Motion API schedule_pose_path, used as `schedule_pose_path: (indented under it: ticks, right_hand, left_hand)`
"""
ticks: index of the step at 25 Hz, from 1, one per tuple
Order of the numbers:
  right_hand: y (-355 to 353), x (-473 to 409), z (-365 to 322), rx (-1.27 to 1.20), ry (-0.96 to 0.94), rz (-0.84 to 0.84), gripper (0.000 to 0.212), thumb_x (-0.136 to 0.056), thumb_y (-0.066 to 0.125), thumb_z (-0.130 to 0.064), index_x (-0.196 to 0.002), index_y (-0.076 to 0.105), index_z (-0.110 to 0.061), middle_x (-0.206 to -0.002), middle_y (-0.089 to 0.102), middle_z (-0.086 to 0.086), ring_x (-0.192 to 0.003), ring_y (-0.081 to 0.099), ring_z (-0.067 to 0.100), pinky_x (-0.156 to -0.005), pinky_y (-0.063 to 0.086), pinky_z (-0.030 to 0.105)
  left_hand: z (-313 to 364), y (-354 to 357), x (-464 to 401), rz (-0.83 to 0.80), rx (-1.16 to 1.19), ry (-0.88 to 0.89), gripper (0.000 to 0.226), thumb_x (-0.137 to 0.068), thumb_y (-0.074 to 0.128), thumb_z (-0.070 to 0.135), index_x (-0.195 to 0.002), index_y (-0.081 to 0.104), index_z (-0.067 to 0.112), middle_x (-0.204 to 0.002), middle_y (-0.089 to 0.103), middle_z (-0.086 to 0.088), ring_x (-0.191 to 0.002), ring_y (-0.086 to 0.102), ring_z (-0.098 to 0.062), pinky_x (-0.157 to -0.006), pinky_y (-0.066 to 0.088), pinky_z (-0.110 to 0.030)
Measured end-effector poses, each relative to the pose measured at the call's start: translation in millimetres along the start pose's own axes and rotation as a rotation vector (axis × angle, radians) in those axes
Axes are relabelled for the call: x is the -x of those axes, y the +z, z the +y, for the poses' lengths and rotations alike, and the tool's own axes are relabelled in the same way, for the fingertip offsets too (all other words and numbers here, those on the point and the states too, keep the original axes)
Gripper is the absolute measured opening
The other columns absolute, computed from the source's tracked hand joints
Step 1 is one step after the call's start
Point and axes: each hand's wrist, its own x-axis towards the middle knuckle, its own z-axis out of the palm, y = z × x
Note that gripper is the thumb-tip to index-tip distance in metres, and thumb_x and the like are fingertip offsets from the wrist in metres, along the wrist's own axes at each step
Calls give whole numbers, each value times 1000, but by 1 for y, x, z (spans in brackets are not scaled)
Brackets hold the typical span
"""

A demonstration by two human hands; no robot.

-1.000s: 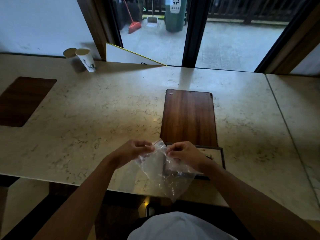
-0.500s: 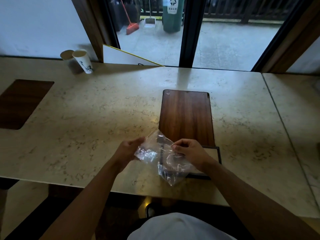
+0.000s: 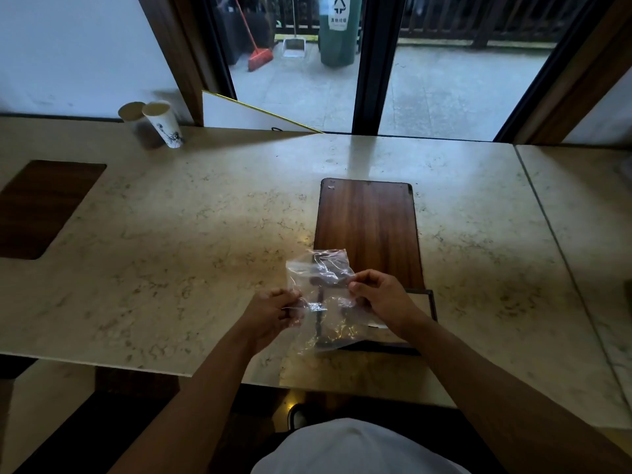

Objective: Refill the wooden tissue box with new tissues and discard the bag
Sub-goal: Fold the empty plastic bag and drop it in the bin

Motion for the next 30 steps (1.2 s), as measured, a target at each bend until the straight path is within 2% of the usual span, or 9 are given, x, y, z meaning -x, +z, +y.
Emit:
schedule_pose_path:
  ticks: [2,5,10,14,18,20,22,27,30]
  right_hand:
    - [0,1,-1,56,-15,13,11,-96,63,-14,-99,73,-18,-77,72,0,-68,64,12,-61,57,23]
    - [2,1,-3,35,-7,-6,18,-97,59,-9,-102,74,-17,-70,67,-3,-59,58,8,-53,50,21]
    - [10,-2,-7,-220,48,-13,30,-95,51,-3,-98,79,-12,-96,73,12,-68,63,18,-58,54,30]
    - [15,-3,-7,-278,53,-14,30,-95,49,-6,-85,77,-11,-92,73,15,-75,72,21,-63,60,31]
    - [14,-2,1,-387,111,-31,37,-97,48,-22,-84,81,-11,-96,77,17,-85,75,26,-72,61,37]
    - [14,-1,0,-374,91,-57,27,-94,57,-26,-89,80,-13,-100,75,16,-87,74,28,-74,60,38]
    - [16,1,-1,-258,27,-65,14,-89,67,-21,-99,77,-19,-109,71,15,-92,72,28,-75,60,38]
    - [20,7,-1,-153,-47,53,45,-90,69,-5,-127,62,-29,-124,62,7,-105,70,31,-77,64,46]
    - [19,14,5,-205,-39,183,52,-86,72,-4,-129,59,-30,-124,63,8,-100,72,25,-73,63,35]
  left_hand:
    - [3,0,2,14,-22,26,17,-95,64,9,-103,68,-4,-80,70,-16,-62,63,-21,-57,54,-32]
    - [8,-1,3,37,-11,60,12,-94,63,3,-100,70,-5,-75,70,-13,-58,65,-20,-52,55,-30]
    - [14,-7,0,-17,102,104,22,-94,55,-8,-96,75,-1,-75,71,-15,-57,67,-19,-52,57,-31]
    - [16,-11,0,-56,148,119,36,-90,46,-11,-80,79,1,-84,76,-16,-77,74,-27,-63,61,-36]
    - [15,-13,-1,-133,290,28,29,-89,52,14,-104,71,-1,-114,65,-25,-101,68,-41,-75,60,-51]
    - [18,-16,-3,-187,247,-49,42,-93,62,32,-127,62,7,-129,63,-26,-113,66,-45,-80,59,-52]
    - [19,-19,-4,-296,197,-151,60,-87,73,39,-134,57,5,-132,63,-28,-120,63,-46,-89,58,-53]
    - [15,-22,-12,-361,7,-115,39,-84,80,20,-117,72,3,-123,69,-27,-113,68,-41,-85,59,-44]
    - [13,-13,-21,-354,-79,-104,30,-78,81,17,-104,78,3,-116,73,-25,-108,71,-38,-83,60,-42]
